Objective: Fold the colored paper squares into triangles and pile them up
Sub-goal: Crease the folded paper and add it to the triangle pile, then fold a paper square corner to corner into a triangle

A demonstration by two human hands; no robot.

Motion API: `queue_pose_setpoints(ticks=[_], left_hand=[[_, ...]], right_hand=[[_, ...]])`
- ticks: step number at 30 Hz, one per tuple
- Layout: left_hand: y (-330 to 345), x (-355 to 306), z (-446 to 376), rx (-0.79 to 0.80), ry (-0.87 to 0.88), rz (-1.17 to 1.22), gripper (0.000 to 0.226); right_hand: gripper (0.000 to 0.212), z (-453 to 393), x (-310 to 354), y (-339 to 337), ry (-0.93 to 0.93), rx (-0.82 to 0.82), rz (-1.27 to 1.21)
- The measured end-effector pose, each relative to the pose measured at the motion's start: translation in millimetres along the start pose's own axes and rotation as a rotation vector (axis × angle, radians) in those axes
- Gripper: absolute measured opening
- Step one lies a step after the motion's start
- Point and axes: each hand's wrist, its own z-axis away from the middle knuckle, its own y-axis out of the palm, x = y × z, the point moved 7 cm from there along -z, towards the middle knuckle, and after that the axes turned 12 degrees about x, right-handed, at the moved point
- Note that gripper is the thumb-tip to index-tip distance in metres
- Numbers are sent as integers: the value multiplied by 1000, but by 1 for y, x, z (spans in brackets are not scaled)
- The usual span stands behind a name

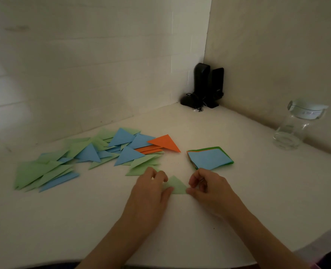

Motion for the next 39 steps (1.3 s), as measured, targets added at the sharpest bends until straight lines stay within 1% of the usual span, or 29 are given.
queue_pose_setpoints(ticks=[2,5,8,10,12,13,14,16,17,18,21,23,26,28,31,33,36,39], left_hand=[[4,-1,-5,40,-68,-48,33],[6,4,-16,121,-163,23,36],[6,3,-20,138,-142,153,26],[5,1,-20,109,-98,184,15],[3,3,-22,85,-84,205,10],[0,7,-24,73,-95,224,10],[-5,13,-28,46,-112,243,12],[-22,26,-37,-45,-147,266,13],[-30,32,-43,-97,-158,279,11],[-38,37,-50,-148,-166,298,9],[-51,45,-77,-233,-190,345,7],[-51,44,-95,-239,-190,345,8],[-41,42,-117,-218,-186,306,9],[-33,45,-128,-187,-222,206,9],[-25,53,-136,-165,-279,7,14],[-20,57,-137,-165,-302,-55,20],[-11,61,-140,-144,-295,6,24],[-9,63,-139,-135,-272,69,22]], right_hand=[[15,1,1,0,-4,-2,9],[14,2,2,-1,-11,-1,12],[14,3,2,-1,-18,-14,19],[15,4,2,0,-32,-26,0],[15,8,1,-2,-56,-45,-19],[16,10,0,-8,-76,-87,-18],[19,13,-1,-17,-111,-173,3],[24,19,0,-40,-204,-392,99],[25,19,-1,-48,-234,-456,159],[27,16,-3,-52,-244,-473,219],[33,-2,-12,-50,-185,-385,347],[34,-10,-17,-46,-144,-328,402],[26,-14,-22,-43,-124,-308,448],[25,-15,-24,-42,-138,-321,481],[17,-13,-24,-44,-150,-385,477],[11,-12,-23,-45,-137,-432,467],[3,-12,-22,-47,-146,-456,473],[12,-9,-21,-53,-119,-478,473]])
